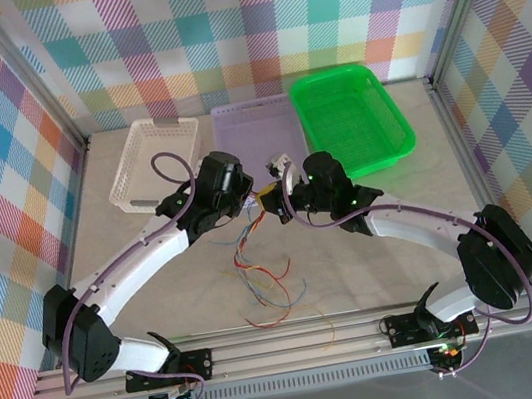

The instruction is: Untangle the cables

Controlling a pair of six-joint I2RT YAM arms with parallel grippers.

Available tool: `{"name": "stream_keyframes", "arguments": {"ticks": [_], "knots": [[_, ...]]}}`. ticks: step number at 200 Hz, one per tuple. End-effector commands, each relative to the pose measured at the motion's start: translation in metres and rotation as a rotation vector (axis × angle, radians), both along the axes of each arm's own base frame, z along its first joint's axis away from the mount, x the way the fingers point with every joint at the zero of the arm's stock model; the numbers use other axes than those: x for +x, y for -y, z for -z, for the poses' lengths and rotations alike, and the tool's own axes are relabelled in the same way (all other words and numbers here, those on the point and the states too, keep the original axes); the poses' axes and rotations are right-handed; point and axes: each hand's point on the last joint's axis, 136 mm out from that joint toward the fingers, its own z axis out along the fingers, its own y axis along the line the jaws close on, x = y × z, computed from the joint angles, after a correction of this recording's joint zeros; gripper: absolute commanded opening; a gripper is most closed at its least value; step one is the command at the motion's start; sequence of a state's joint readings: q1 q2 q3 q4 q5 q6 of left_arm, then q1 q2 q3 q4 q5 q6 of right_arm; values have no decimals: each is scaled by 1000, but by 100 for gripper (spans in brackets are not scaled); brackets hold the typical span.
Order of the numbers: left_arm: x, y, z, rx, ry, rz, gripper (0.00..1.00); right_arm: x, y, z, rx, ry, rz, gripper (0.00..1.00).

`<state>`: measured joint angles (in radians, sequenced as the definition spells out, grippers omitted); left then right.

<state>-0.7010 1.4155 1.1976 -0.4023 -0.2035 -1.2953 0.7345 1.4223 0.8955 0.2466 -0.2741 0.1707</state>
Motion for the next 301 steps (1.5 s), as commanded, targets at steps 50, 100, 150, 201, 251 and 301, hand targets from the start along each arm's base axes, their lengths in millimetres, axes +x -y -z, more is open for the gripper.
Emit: {"name": "stream_keyframes", "arguments": {"ticks": [50, 100, 150, 201, 251, 301], "knots": [[10, -6, -17, 27, 57, -30, 0, -7, 4, -22, 37, 77, -9, 0], [23, -29, -25, 8, 72, -131, 0, -5, 29, -43, 39, 107, 95, 37], [22, -40, -31, -80, 94, -223, 0, -30, 28, -47, 121, 23, 11, 48], [12, -47, -43, -180, 126, -265, 0, -43, -14, -6, 156, -112, -108, 47], [3, -55, -52, -213, 151, -279, 0, -37, -51, 12, 139, -111, -94, 40], [0, -59, -51, -215, 151, -290, 0, -43, -73, 12, 173, -77, -107, 40]]}}
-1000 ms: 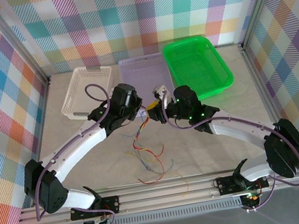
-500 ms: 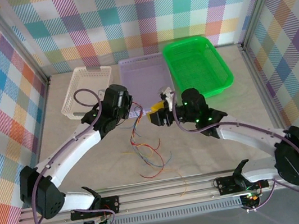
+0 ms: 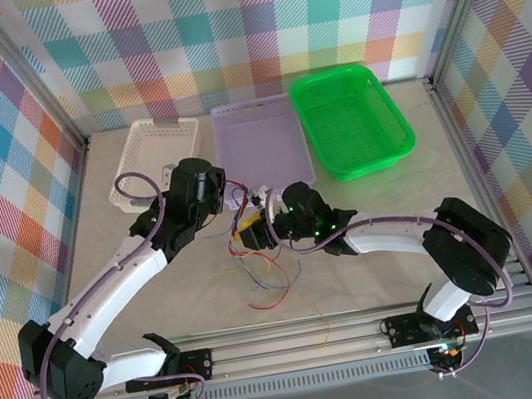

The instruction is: Untangle the cables

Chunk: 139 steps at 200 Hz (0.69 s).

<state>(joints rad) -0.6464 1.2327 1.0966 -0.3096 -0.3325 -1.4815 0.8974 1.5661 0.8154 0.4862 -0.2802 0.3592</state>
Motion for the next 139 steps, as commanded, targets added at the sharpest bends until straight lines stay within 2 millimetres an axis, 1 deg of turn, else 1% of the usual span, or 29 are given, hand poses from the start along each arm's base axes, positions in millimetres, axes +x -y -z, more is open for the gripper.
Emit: {"name": "stream_keyframes", "arguments": {"ticks": [1, 5, 15, 35, 42, 58, 70, 76, 107, 127, 139], "knots": [[-3, -6, -5, -18, 21, -28, 0, 6, -18, -34, 103, 75, 10, 40], [-3, -6, -5, -19, 22, -28, 0, 6, -19, -33, 101, 76, 11, 39], [-3, -6, -3, -21, 19, -30, 0, 7, -21, -32, 99, 77, 15, 33], [-5, -7, -1, -22, 14, -29, 0, 9, -22, -31, 101, 80, 31, 27], [-5, -7, -1, -22, 15, -31, 0, 10, -22, -30, 97, 80, 37, 23], [-7, -11, -2, -14, 17, -41, 0, 11, -21, -27, 75, 77, 43, 10], [-9, -16, -3, -1, 22, -50, 0, 12, -17, -24, 53, 79, 59, 5], [-10, -18, -4, 6, 24, -56, 0, 14, -15, -22, 36, 81, 70, 0], [-14, -32, -4, 68, 24, -64, 0, 17, 3, -10, -83, 105, 119, 0], [-17, -44, 0, 107, 13, -75, 0, 19, 21, 0, -186, 134, 159, 0], [-18, -52, 4, 124, 6, -83, 0, 21, 33, 2, -228, 165, 185, 0]]}}
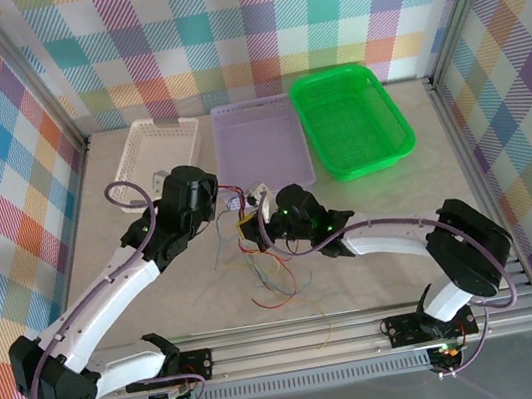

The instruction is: Untangle the cables

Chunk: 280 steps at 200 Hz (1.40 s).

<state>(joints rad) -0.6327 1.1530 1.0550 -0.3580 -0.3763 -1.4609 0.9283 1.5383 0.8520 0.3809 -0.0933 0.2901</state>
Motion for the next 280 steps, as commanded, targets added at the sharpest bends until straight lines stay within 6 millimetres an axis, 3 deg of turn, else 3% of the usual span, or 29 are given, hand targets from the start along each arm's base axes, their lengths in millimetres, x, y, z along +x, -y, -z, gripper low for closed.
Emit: {"name": "stream_keyframes", "arguments": {"ticks": [1, 38, 59, 80, 101, 119, 149, 190, 225, 280], "knots": [[-6, -27, 4, 82, -4, -42, 0, 6, 27, 5, -138, 73, 71, 0], [-9, -43, 9, 149, -23, -33, 0, 17, 66, 12, -306, 114, 157, 0], [-9, -40, 14, 173, -41, 17, 0, 26, 89, 13, -389, 143, 221, 0], [-10, -33, 19, 183, -54, 67, 0, 30, 101, 5, -388, 155, 246, 0], [-14, -27, 22, 184, -64, 119, 0, 27, 100, -4, -357, 167, 224, 0], [-17, -22, 25, 154, -67, 140, 0, 20, 94, -12, -313, 168, 179, 0], [-20, -18, 30, 118, -77, 150, 0, 7, 84, -26, -214, 160, 119, 22], [-19, -13, 34, 89, -80, 157, 0, -6, 76, -56, -75, 134, 78, 39], [-17, -10, 32, 68, -74, 153, 0, -26, 50, -77, 91, 40, -52, 43], [-18, -8, 28, 60, -69, 144, 0, -40, -6, -66, 149, -42, -159, 43]]}}
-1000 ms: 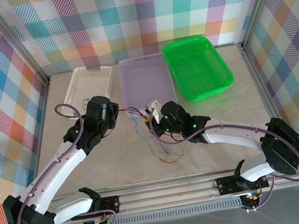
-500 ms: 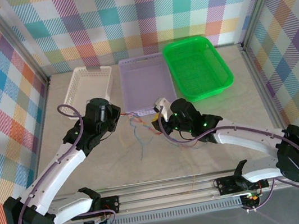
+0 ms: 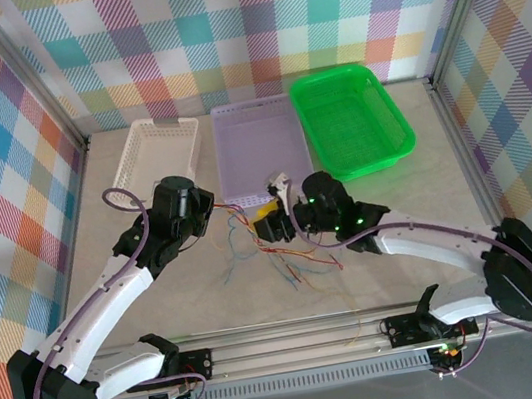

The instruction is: Untangle the cables

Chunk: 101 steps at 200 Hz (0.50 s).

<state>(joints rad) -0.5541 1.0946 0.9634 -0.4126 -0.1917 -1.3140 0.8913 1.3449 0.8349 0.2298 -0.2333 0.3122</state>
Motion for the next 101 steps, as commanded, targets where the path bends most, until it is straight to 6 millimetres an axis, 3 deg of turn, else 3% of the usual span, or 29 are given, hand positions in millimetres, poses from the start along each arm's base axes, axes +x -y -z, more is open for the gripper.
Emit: {"name": "stream_keyframes", "arguments": {"ticks": [1, 65, 101], "knots": [[1, 1, -9, -27, 27, -10, 0, -12, -31, -23, 91, 0, -72, 43], [0, 2, -11, -45, 31, -21, 0, -16, -65, -2, -29, 138, 10, 51], [-1, 3, -15, -53, 41, -18, 0, 12, -58, 13, -111, 183, 185, 51]]}}
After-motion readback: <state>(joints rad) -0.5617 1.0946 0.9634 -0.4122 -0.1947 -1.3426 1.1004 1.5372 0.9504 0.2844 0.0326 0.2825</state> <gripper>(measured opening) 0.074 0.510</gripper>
